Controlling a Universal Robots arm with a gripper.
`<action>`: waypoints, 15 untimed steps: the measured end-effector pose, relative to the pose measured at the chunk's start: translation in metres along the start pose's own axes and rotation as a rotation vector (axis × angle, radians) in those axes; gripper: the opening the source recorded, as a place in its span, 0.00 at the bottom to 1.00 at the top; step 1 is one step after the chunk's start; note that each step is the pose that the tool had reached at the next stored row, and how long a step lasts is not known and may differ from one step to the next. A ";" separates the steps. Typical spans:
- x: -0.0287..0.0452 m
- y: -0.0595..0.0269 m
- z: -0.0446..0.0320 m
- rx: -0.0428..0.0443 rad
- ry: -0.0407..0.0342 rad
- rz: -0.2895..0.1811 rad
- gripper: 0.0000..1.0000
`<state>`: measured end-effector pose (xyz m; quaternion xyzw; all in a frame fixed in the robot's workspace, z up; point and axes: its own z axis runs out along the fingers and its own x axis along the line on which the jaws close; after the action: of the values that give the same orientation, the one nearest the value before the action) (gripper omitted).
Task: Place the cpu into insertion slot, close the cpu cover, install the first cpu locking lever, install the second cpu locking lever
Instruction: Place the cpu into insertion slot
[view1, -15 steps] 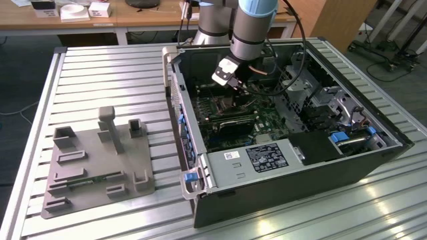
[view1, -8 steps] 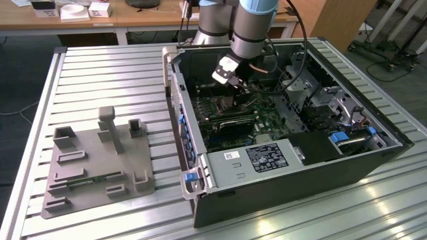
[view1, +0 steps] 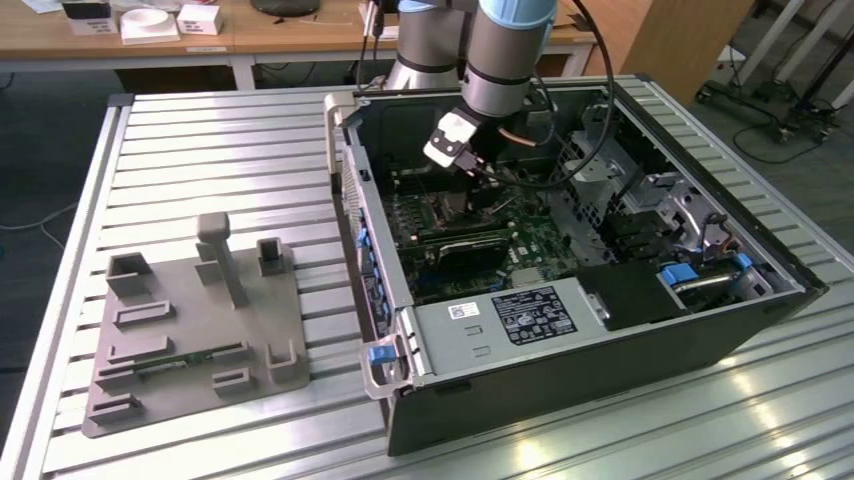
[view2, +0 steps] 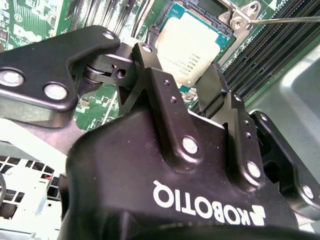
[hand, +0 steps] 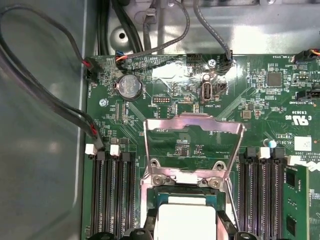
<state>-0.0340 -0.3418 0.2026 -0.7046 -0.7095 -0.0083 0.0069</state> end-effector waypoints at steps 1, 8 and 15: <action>-0.0001 0.0000 0.0001 -0.0001 0.0001 0.002 0.54; -0.0024 0.0000 0.0008 -0.0002 0.0002 0.002 0.54; -0.0027 0.0000 0.0014 -0.0003 0.0003 0.002 0.54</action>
<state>-0.0339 -0.3445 0.2012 -0.7055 -0.7086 -0.0085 0.0069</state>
